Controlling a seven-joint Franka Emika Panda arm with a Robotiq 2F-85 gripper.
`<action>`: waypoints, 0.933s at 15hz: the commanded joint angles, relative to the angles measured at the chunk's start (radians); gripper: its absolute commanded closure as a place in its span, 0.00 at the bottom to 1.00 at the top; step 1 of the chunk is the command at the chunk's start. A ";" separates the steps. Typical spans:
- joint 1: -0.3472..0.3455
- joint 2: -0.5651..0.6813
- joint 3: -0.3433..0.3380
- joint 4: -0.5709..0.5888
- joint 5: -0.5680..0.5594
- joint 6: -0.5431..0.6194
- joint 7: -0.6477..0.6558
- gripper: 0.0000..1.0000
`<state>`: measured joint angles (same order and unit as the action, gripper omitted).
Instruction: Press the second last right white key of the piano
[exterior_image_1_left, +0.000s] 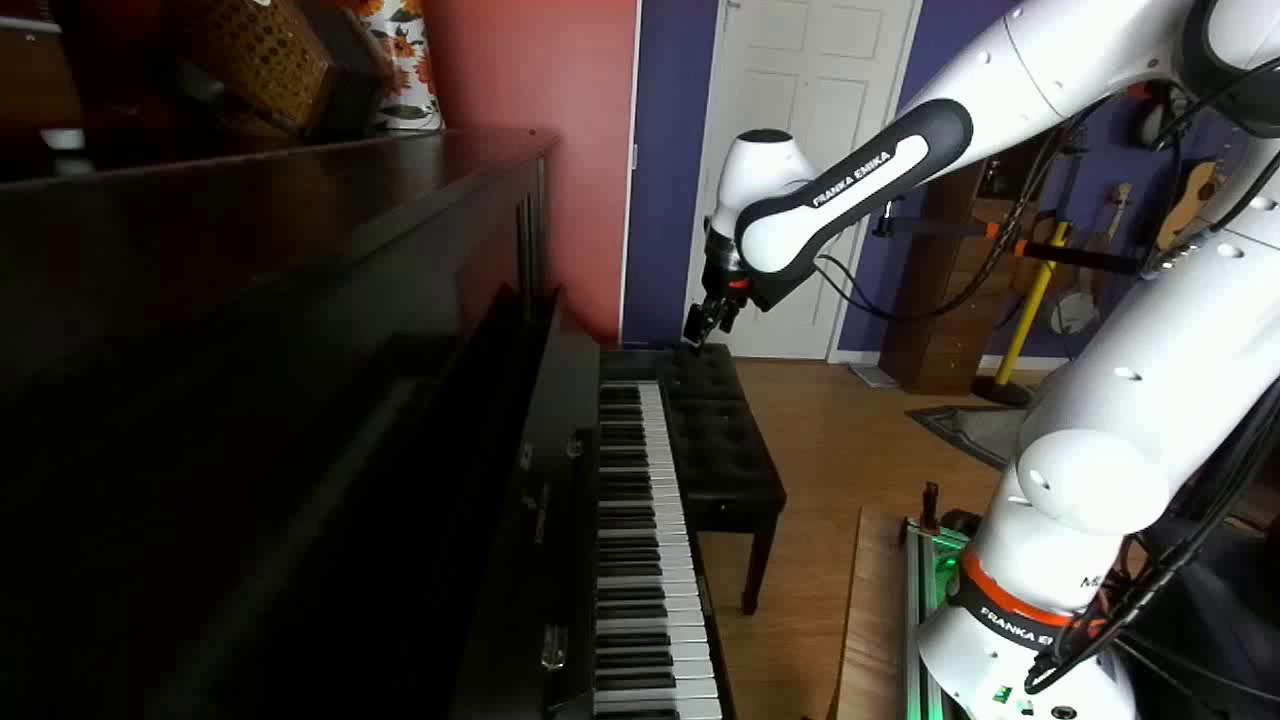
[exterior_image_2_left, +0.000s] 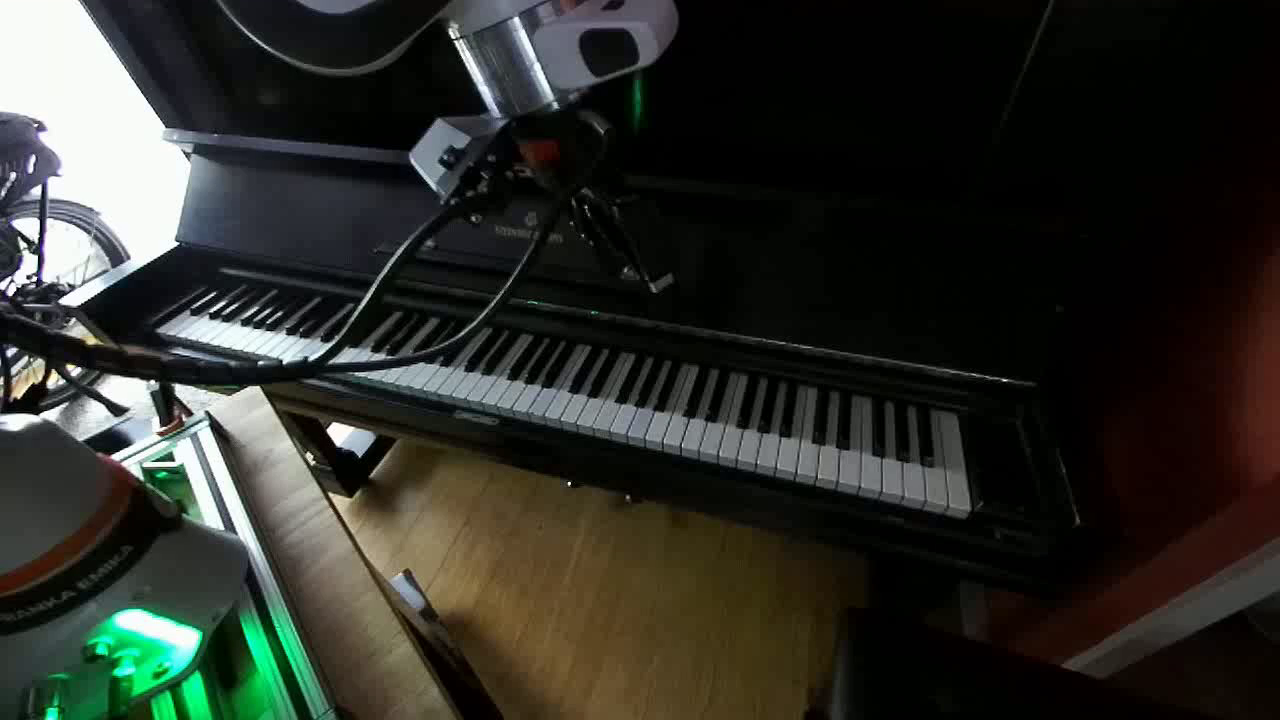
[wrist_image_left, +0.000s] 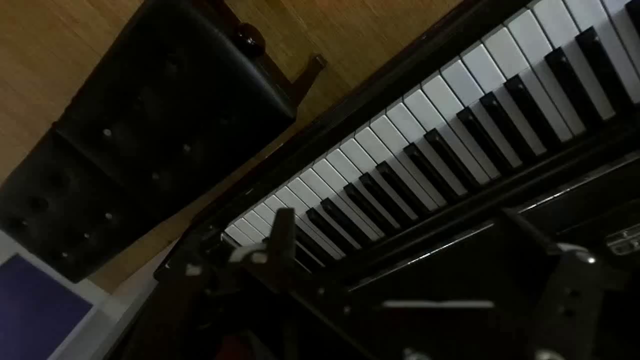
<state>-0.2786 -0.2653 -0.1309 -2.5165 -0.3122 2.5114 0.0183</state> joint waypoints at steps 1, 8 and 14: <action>0.010 0.000 -0.010 0.001 -0.003 -0.003 0.001 0.00; 0.010 0.000 -0.010 0.000 -0.003 -0.003 0.001 0.00; -0.010 0.185 -0.159 0.117 0.045 0.061 -0.336 0.00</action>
<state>-0.2938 -0.1930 -0.2158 -2.4652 -0.3141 2.5196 -0.1313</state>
